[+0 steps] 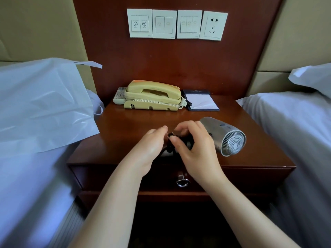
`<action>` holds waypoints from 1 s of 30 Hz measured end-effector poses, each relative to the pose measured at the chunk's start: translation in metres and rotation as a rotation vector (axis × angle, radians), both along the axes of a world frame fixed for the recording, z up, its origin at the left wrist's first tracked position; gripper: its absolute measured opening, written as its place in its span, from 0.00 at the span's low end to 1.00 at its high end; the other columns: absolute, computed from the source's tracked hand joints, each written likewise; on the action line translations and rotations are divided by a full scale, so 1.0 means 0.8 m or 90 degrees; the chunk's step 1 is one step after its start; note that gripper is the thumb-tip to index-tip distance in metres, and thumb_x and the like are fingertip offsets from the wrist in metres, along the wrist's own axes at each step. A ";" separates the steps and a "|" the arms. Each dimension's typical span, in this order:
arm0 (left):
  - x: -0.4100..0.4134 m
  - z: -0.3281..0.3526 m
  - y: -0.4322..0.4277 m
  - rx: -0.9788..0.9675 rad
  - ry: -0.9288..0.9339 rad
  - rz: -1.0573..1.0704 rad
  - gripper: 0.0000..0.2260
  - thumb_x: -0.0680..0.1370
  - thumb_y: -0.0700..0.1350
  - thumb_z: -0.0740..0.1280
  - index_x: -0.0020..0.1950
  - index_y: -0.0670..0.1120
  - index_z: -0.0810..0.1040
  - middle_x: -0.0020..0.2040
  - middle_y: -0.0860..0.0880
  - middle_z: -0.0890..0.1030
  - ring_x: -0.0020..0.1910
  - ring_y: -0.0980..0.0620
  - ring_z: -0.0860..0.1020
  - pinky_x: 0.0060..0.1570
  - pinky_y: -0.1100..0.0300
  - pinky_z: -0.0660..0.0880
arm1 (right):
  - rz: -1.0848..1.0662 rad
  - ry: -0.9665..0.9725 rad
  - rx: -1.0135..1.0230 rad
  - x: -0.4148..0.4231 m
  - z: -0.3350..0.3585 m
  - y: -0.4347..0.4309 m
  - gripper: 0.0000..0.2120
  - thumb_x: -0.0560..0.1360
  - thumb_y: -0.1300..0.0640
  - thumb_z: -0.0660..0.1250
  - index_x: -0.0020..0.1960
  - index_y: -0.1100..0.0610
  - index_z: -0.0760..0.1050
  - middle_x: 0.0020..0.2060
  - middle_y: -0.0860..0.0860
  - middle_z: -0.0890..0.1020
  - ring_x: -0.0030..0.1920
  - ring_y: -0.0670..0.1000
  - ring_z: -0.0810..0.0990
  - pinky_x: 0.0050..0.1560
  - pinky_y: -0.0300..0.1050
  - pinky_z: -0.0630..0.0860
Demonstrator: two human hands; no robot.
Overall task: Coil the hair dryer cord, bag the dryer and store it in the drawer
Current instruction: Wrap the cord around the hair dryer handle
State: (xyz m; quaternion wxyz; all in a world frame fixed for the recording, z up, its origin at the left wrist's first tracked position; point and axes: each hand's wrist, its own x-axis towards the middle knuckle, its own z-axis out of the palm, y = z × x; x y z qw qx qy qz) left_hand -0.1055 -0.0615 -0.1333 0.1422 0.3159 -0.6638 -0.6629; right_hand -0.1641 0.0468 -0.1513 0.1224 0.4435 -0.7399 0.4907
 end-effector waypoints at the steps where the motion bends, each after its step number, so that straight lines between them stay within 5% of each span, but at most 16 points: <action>1: 0.001 0.001 0.001 -0.004 0.000 -0.004 0.26 0.72 0.58 0.60 0.63 0.42 0.74 0.60 0.40 0.79 0.59 0.44 0.77 0.66 0.44 0.68 | -0.009 -0.005 -0.009 0.000 0.000 -0.002 0.05 0.72 0.52 0.66 0.44 0.46 0.70 0.38 0.39 0.71 0.42 0.43 0.72 0.50 0.52 0.73; 10: 0.006 -0.004 0.004 -0.088 0.022 -0.005 0.16 0.78 0.47 0.62 0.53 0.33 0.77 0.49 0.35 0.83 0.53 0.39 0.81 0.62 0.42 0.72 | -0.068 -0.015 0.041 -0.005 0.010 -0.015 0.09 0.73 0.57 0.68 0.38 0.52 0.69 0.35 0.43 0.71 0.39 0.47 0.72 0.50 0.59 0.73; 14: 0.003 -0.003 0.006 -0.125 0.020 0.021 0.15 0.77 0.45 0.64 0.51 0.33 0.78 0.48 0.36 0.83 0.51 0.39 0.81 0.59 0.43 0.74 | -0.061 -0.029 0.038 -0.006 0.011 -0.015 0.05 0.72 0.58 0.69 0.47 0.51 0.76 0.41 0.43 0.73 0.42 0.44 0.74 0.53 0.57 0.74; 19: 0.002 -0.005 0.008 -0.174 0.023 0.034 0.11 0.74 0.43 0.64 0.43 0.34 0.78 0.37 0.40 0.77 0.38 0.45 0.77 0.52 0.42 0.76 | -0.062 -0.007 0.038 -0.007 0.008 -0.015 0.02 0.73 0.60 0.68 0.42 0.54 0.79 0.40 0.46 0.75 0.44 0.50 0.76 0.51 0.59 0.74; 23: 0.003 -0.001 0.009 -0.215 0.008 0.038 0.08 0.74 0.41 0.63 0.37 0.39 0.77 0.34 0.41 0.75 0.35 0.47 0.74 0.37 0.54 0.72 | -0.102 0.122 0.084 -0.006 -0.002 -0.016 0.05 0.75 0.58 0.64 0.45 0.56 0.79 0.43 0.48 0.79 0.45 0.53 0.76 0.46 0.50 0.71; 30: 0.005 0.008 0.009 -0.364 -0.058 0.015 0.10 0.75 0.43 0.63 0.34 0.42 0.74 0.31 0.45 0.71 0.30 0.48 0.69 0.31 0.59 0.66 | -0.030 0.174 0.143 -0.013 -0.009 0.004 0.14 0.74 0.59 0.62 0.58 0.56 0.78 0.50 0.50 0.81 0.51 0.51 0.75 0.52 0.48 0.70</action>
